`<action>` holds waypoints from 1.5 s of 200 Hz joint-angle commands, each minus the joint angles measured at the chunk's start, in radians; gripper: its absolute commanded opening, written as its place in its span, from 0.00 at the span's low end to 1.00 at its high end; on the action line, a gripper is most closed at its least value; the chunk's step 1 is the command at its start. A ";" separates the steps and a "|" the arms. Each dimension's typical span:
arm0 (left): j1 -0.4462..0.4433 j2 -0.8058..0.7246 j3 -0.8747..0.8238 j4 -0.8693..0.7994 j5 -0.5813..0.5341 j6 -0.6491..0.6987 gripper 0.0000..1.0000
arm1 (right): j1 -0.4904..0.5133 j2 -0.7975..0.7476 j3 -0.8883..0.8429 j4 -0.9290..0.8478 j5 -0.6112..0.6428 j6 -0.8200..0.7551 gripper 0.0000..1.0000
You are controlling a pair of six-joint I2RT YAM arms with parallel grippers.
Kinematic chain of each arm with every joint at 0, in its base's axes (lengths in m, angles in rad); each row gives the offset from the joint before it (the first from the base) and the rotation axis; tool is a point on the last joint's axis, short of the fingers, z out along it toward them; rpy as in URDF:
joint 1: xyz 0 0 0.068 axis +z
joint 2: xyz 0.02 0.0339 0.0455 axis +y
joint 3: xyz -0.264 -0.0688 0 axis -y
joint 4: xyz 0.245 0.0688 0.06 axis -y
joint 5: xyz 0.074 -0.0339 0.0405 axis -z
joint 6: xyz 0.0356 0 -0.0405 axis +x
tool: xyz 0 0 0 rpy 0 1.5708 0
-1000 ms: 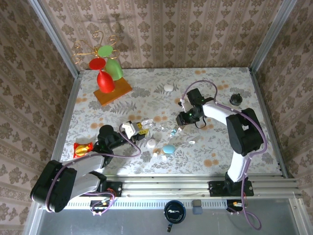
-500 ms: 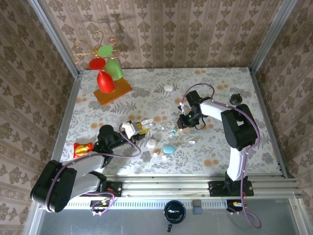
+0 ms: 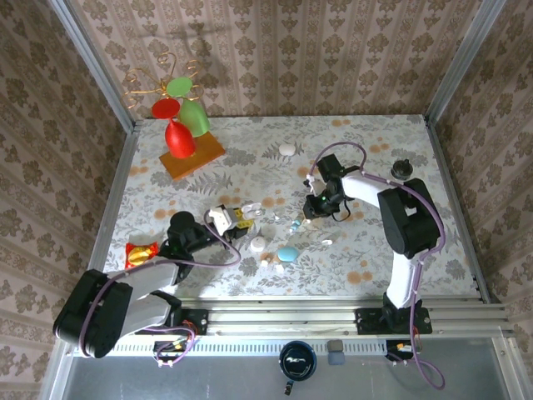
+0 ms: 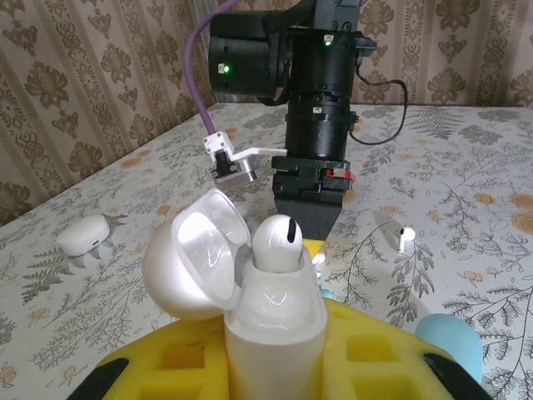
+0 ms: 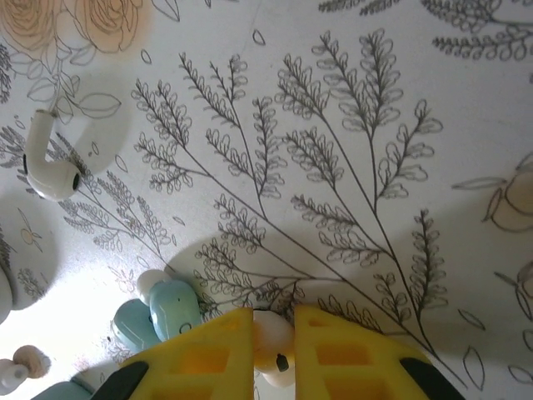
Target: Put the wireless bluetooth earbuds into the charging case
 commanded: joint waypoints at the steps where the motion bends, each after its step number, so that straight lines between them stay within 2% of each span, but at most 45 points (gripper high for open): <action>1: -0.010 0.014 0.030 0.040 -0.016 -0.009 0.01 | 0.013 -0.109 -0.049 0.080 0.058 -0.005 0.17; 63: -0.024 0.055 0.086 -0.001 -0.093 -0.082 0.01 | 0.110 -0.408 -0.230 0.460 0.201 -0.038 0.16; 94: -0.030 0.082 0.110 -0.006 -0.117 -0.113 0.00 | 0.216 -0.536 -0.270 0.578 0.235 -0.134 0.16; 114: -0.032 0.091 0.129 -0.013 -0.104 -0.122 0.00 | 0.262 -0.571 -0.252 0.593 0.233 -0.165 0.16; 167: -0.037 0.106 0.142 -0.006 -0.087 -0.152 0.00 | 0.396 -0.544 -0.173 0.608 0.265 -0.287 0.16; 201: -0.038 0.110 0.139 0.022 -0.078 -0.172 0.00 | 0.439 -0.481 -0.112 0.600 0.294 -0.358 0.16; 265: -0.038 0.106 0.139 0.056 -0.086 -0.241 0.00 | 0.449 -0.415 -0.062 0.572 0.325 -0.421 0.16; 300: -0.038 0.112 0.146 0.063 -0.093 -0.266 0.00 | 0.450 -0.410 -0.066 0.562 0.279 -0.410 0.17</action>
